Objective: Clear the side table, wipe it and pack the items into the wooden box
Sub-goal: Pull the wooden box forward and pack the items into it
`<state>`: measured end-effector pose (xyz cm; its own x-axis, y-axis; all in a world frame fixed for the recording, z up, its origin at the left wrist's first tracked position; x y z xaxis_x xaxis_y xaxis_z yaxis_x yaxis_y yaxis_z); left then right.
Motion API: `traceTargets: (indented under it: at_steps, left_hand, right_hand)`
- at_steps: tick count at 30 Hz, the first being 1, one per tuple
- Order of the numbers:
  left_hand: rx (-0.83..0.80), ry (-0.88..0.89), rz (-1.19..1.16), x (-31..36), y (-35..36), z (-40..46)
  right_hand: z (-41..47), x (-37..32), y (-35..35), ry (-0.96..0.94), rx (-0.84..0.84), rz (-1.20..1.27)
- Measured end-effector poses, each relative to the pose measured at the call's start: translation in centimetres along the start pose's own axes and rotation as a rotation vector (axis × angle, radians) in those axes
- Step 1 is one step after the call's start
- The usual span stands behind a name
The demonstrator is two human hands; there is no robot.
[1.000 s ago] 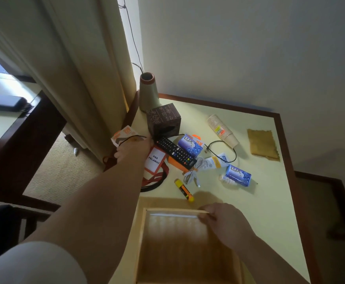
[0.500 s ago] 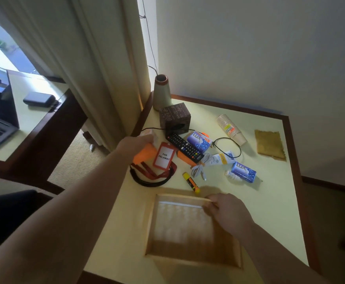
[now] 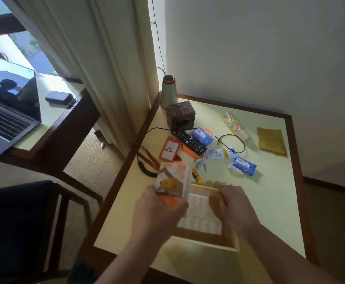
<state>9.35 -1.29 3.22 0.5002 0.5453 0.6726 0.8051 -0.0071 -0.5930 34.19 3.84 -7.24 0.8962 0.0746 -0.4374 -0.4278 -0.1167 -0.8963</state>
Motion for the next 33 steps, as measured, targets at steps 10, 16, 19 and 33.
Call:
traceTargets:
  at_steps: [10, 16, 19, 33]
  left_hand:
    - [0.075, 0.177, 0.342, -2.9, 3.7, -2.5]
    - [0.098, 0.131, 0.428, -3.6, 4.2, -2.2]
    - [0.109, 0.150, 0.552, -3.3, 4.8, -1.9]
    - [-0.170, -0.033, 1.096, -1.2, 9.0, 1.9]
  right_hand:
    - [-1.2, -0.5, -0.6, 0.007, -0.061, 0.100]
    - [-1.6, -0.6, -0.9, 0.022, -0.143, 0.097]
    - [-1.5, -0.8, -1.2, 0.030, -0.166, 0.076]
    - [-1.0, 0.0, -0.2, 0.039, -0.156, 0.095]
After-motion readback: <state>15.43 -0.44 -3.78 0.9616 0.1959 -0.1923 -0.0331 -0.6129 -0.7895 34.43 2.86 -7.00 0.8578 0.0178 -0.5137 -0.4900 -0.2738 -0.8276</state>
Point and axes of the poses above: each hand's wrist, its own z-axis towards the middle knuckle, its own y-axis out of the palm, x = y × z, the point moved 2 cm from there along z, towards the middle knuckle, and after that the axes turned 1 degree about -z, right-handed, at the moved point
